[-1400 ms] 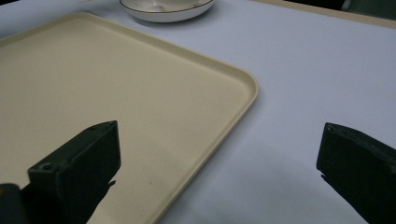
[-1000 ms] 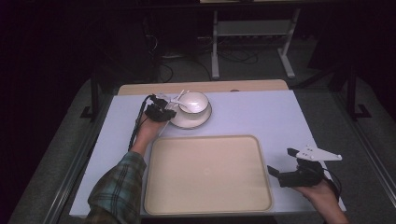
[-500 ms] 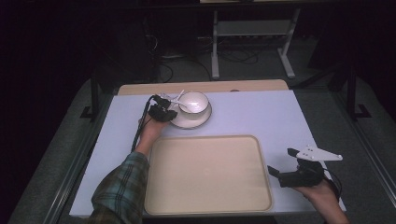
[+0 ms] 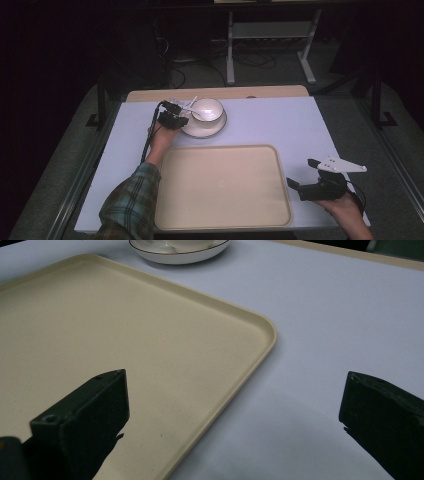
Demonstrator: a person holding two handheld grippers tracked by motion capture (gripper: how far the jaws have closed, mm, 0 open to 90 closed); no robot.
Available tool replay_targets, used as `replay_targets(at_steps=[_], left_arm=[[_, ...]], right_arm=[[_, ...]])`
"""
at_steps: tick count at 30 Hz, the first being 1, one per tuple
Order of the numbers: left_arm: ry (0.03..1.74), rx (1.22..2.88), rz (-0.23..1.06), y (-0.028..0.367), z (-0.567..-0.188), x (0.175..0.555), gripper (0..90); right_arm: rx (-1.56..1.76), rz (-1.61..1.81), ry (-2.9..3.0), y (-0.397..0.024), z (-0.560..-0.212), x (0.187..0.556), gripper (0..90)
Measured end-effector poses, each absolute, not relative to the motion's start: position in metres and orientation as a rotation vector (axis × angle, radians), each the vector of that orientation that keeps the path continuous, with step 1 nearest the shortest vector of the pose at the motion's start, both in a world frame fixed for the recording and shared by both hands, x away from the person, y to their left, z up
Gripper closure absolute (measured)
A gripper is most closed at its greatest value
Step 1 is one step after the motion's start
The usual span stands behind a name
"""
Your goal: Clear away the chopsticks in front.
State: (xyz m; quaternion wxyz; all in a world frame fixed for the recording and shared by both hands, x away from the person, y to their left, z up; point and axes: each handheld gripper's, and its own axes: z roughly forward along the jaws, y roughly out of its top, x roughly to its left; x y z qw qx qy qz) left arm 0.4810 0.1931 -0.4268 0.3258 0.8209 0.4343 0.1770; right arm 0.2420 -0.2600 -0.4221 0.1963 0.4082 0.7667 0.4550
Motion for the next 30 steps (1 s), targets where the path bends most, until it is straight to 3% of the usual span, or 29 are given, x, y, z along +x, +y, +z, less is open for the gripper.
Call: replay_targets(at_steps=[30], left_arm=[[1.165, 2.101, 0.428, 0.250, -0.398, 0.446, 84.9]], right_arm=[[1.143, 1.282, 2.147, -0.259, -0.421, 0.242, 0.0]])
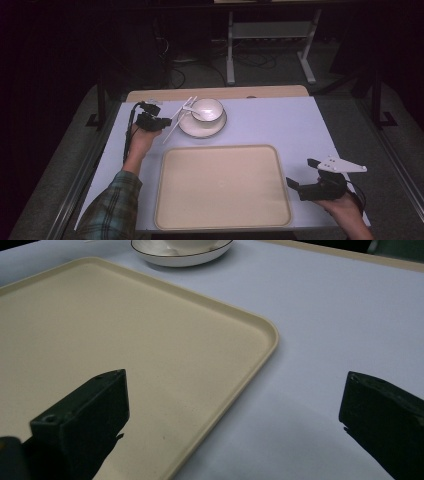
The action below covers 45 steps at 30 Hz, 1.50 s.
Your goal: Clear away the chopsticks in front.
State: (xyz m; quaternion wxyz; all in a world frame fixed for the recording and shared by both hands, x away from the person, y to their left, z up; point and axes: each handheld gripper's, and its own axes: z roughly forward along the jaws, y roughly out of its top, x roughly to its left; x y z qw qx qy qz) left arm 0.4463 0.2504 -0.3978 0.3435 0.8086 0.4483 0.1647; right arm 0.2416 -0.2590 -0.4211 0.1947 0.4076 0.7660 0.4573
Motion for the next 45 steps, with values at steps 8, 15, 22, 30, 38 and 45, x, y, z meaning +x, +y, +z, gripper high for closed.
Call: replay_targets(at_steps=[8, 15, 22, 30, 38, 45], left_arm=[[1.169, 2.086, 0.425, 0.265, -0.399, 0.429, 84.9], [1.170, 2.106, 0.413, 0.275, -0.403, 0.410, 84.9], [1.164, 2.108, 0.386, 0.282, -0.403, 0.392, 84.9], [1.137, 2.106, 0.343, 0.288, -0.401, 0.368, 84.9], [1.109, 2.095, 0.300, 0.283, -0.400, 0.348, 84.9], [1.070, 2.115, 0.253, 0.272, -0.403, 0.335, 84.9]], right_arm=[[1.142, 1.279, 2.147, -0.258, -0.421, 0.242, 0.0], [1.139, 1.281, 2.144, -0.258, -0.421, 0.241, 0.0], [1.142, 1.283, 2.143, -0.258, -0.421, 0.241, 0.0], [1.140, 1.279, 2.139, -0.259, -0.421, 0.242, 0.0], [1.136, 1.278, 2.138, -0.259, -0.421, 0.241, 0.0], [1.129, 1.275, 2.139, -0.258, -0.421, 0.241, 0.0]])
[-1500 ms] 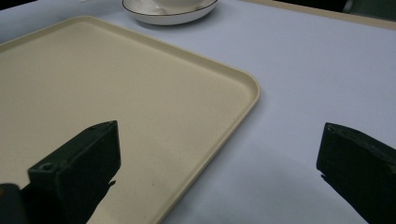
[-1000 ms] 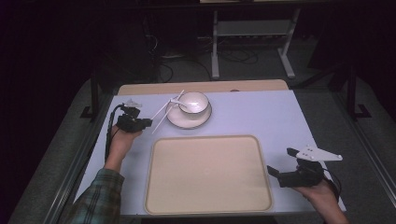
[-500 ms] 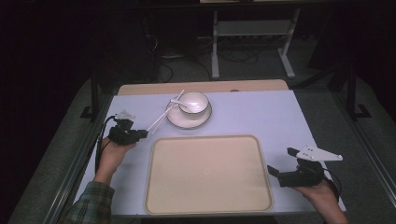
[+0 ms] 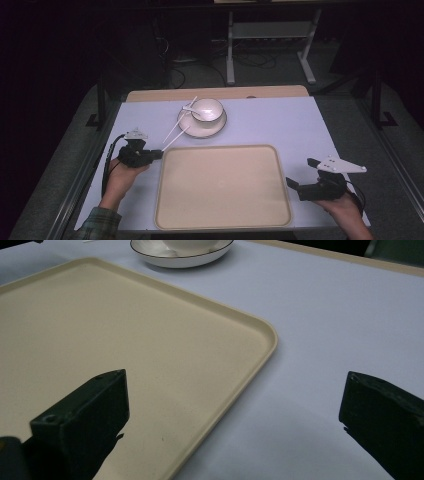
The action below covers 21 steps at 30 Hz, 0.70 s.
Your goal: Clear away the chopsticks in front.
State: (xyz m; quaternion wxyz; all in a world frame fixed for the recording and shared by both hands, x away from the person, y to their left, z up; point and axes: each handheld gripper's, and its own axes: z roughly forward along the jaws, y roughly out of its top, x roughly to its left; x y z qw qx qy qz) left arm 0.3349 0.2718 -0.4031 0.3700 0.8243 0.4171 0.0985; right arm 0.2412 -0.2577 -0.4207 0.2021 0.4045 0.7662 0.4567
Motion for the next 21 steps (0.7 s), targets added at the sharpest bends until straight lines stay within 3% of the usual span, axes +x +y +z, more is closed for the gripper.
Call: replay_targets(at_steps=[21], left_arm=[[0.937, 2.130, 0.084, 0.217, -0.405, 0.325, 84.8]], right_arm=[[1.124, 1.279, 2.139, -0.257, -0.420, 0.241, 0.0]])
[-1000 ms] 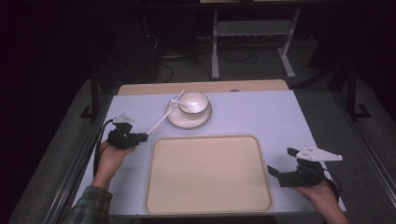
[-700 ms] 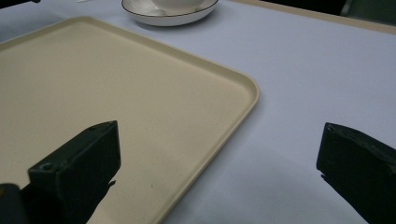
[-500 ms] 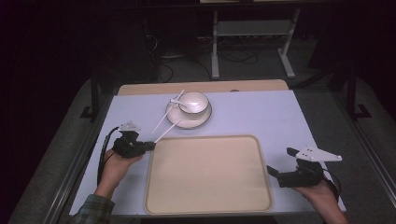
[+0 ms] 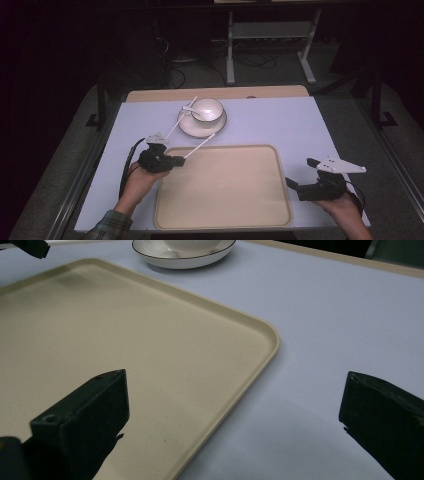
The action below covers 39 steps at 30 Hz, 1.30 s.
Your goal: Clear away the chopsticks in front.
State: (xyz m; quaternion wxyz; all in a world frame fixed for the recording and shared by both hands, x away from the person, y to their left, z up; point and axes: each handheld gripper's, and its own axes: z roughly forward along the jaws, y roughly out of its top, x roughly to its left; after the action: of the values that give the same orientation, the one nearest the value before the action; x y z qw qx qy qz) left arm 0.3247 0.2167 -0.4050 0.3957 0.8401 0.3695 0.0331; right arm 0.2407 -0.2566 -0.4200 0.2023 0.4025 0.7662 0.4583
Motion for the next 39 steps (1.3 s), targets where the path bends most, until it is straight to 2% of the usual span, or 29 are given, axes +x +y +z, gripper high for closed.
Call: replay_targets(at_steps=[15, 39], left_arm=[[0.907, 2.240, 0.063, 0.189, -0.426, 0.324, 84.6], [0.939, 2.281, 0.073, 0.187, -0.440, 0.320, 83.7]], right_arm=[[1.123, 1.279, 2.142, -0.256, -0.420, 0.241, 0.0], [1.123, 1.281, 2.142, -0.257, -0.420, 0.241, 0.0]])
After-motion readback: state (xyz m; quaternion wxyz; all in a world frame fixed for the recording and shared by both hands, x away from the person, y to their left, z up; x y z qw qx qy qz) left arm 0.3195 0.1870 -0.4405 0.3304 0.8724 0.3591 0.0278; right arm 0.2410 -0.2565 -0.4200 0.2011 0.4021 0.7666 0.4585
